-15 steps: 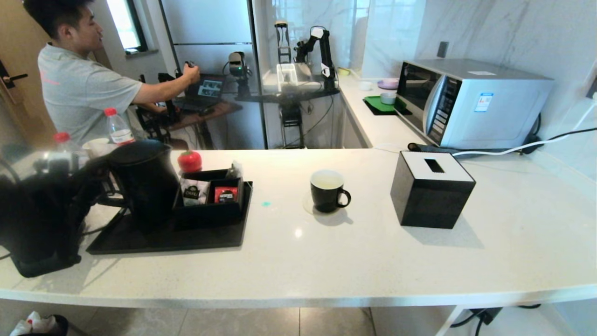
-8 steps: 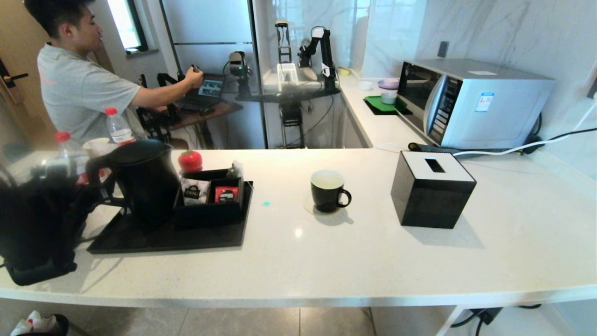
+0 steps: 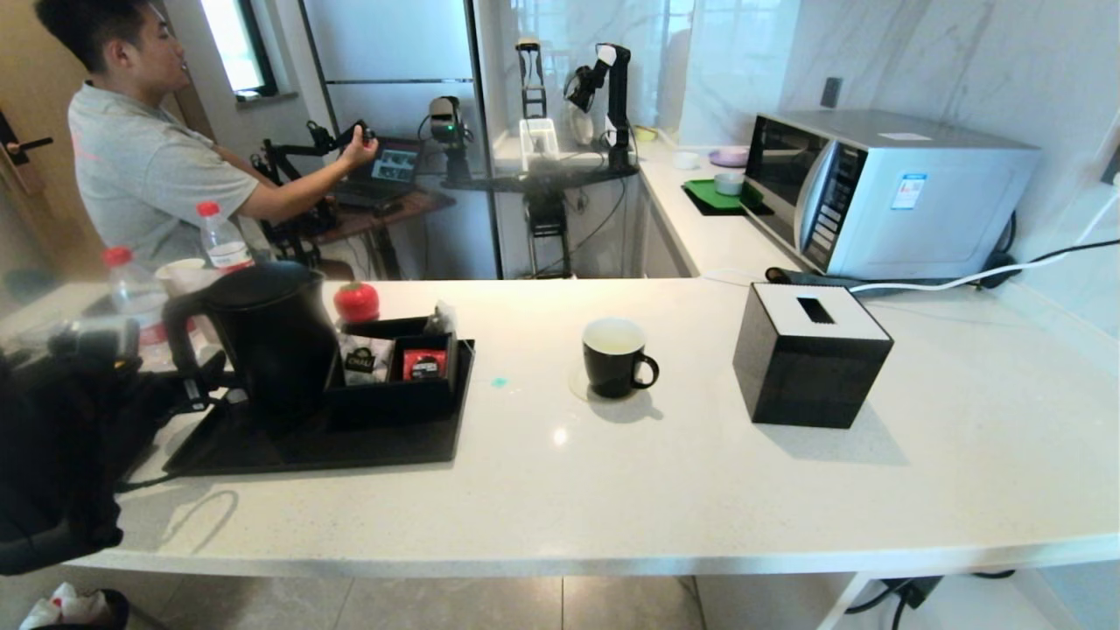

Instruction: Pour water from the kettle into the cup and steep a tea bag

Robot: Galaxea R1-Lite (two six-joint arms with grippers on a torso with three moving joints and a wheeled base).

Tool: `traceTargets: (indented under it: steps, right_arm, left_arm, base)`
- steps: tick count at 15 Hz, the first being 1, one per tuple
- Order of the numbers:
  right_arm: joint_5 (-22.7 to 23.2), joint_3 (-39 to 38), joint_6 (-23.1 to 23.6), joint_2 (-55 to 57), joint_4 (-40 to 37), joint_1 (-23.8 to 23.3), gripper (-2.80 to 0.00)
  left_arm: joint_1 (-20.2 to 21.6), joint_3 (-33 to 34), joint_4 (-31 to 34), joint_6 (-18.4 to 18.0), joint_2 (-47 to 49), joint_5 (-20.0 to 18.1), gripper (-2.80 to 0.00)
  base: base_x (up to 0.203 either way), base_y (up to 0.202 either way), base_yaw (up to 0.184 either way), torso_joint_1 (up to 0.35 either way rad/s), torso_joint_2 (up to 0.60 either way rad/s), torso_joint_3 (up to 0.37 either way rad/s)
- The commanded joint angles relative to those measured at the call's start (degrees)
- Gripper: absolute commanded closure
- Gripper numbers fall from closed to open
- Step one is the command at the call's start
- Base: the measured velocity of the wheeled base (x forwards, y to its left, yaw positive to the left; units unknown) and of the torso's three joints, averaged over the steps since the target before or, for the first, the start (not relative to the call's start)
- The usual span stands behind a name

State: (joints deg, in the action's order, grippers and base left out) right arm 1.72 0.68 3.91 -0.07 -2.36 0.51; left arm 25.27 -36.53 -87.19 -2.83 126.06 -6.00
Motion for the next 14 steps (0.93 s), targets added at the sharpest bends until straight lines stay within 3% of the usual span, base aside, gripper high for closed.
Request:
traceTargets:
  steps: [1,5,6,10,14]
  right_arm:
    - [0.04,0.02,0.04,0.07,-0.01,0.02,0.00]
    - [0.04,0.02,0.04,0.07,-0.01,0.01,0.00]
    - [0.04,0.02,0.04,0.07,-0.01,0.02,0.00]
    - [0.04,0.02,0.04,0.07,-0.01,0.02,0.00]
    - [0.04,0.02,0.04,0.07,-0.01,0.02,0.00]
  left_arm:
    - [0.45,4.22,-2.77,0.01,-4.69,-0.01,-2.80]
    - [2.85,11.78,-2.77,-0.02,-11.88,-0.54,-2.80]
    - [3.72,13.94,-2.77,-0.04,-14.02,-0.67,0.00]
    - [5.59,23.78,-2.77,0.04,-25.61,-3.35,0.00]
    - [3.34,32.80,-2.77,0.22,-41.10,-10.44,0.00]
  base:
    - [0.000,0.000,0.000,0.000,0.00,0.000]
    - [0.000,0.000,0.000,0.000,0.00,0.000]
    - [0.000,0.000,0.000,0.000,0.00,0.000]
    - [0.000,0.000,0.000,0.000,0.00,0.000]
    - [0.000,0.000,0.000,0.000,0.00,0.000]
